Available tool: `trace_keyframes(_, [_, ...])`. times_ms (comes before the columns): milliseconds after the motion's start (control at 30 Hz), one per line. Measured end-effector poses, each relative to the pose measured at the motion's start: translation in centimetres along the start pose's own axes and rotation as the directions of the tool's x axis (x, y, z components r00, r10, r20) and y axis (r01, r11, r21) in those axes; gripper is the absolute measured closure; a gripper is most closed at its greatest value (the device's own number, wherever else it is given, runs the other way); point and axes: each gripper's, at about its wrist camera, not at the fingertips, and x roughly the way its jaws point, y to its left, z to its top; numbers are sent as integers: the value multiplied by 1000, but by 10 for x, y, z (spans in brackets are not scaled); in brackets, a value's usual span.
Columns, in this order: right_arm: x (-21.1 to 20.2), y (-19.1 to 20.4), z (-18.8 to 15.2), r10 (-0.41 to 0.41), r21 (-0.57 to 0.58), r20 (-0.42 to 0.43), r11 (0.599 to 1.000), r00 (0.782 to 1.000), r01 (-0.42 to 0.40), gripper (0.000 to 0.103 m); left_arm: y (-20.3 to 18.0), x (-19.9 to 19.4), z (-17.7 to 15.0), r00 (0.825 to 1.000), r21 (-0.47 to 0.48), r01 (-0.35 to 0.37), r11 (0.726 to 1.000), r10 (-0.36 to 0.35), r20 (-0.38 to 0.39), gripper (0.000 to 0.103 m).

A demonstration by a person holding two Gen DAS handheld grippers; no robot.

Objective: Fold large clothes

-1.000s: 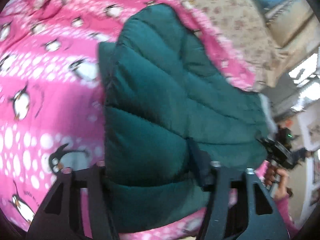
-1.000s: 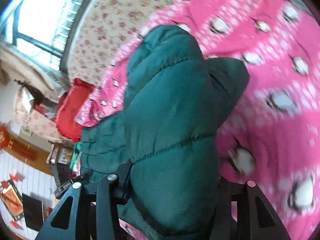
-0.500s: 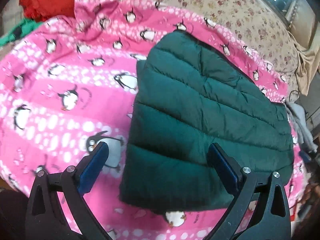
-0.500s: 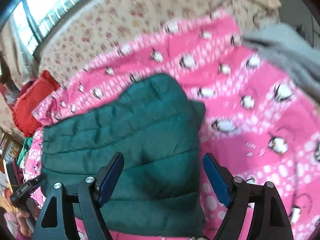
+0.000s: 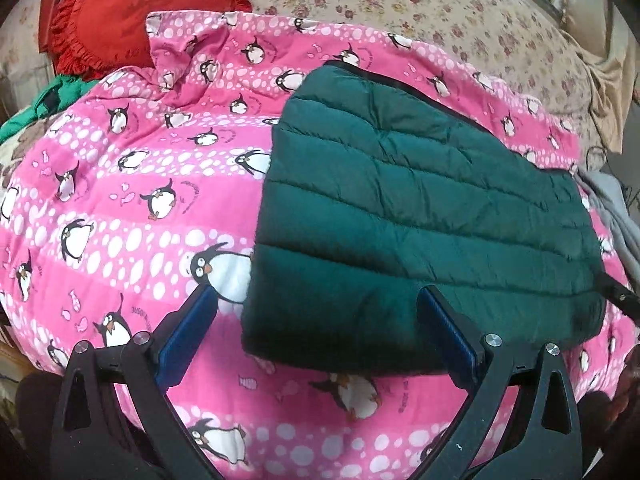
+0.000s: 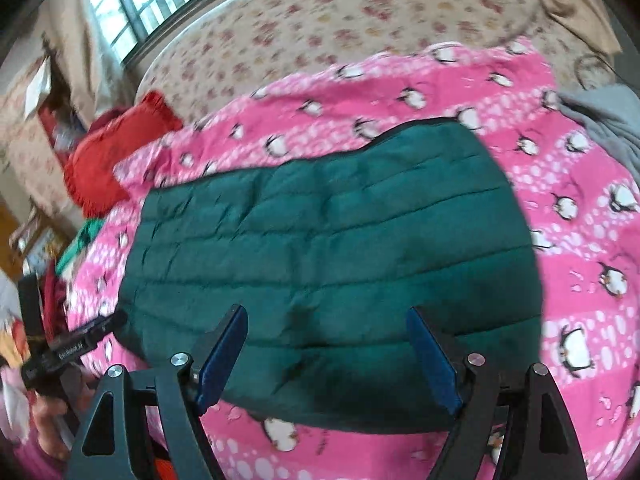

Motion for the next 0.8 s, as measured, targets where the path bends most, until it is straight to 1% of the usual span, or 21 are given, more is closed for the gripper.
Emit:
trace_keyframes(167, [9, 33, -13, -14, -70, 11, 997, 1000, 14, 23, -9, -5, -7, 1000, 15, -8, 1000, 8, 19, 3])
trace_keyframes(267, [12, 43, -17, -21, -88, 12, 996, 1000, 22, 23, -14, -10, -10, 999, 40, -29, 999, 27, 38, 3])
trace_keyframes(433, [9, 55, -20, -17, -107, 28, 994, 999, 20, 23, -16, -17, -13, 997, 37, -22, 999, 20, 68, 3])
trace_keyframes(667, [4, 67, -28, -10, -89, 55, 996, 998, 14, 23, -23, -27, -16, 992, 43, -35, 998, 30, 126, 3])
trace_keyframes(800, [5, 73, -33, -6, -91, 52, 996, 999, 11, 23, -27, -33, -19, 988, 51, -48, 998, 40, 152, 3])
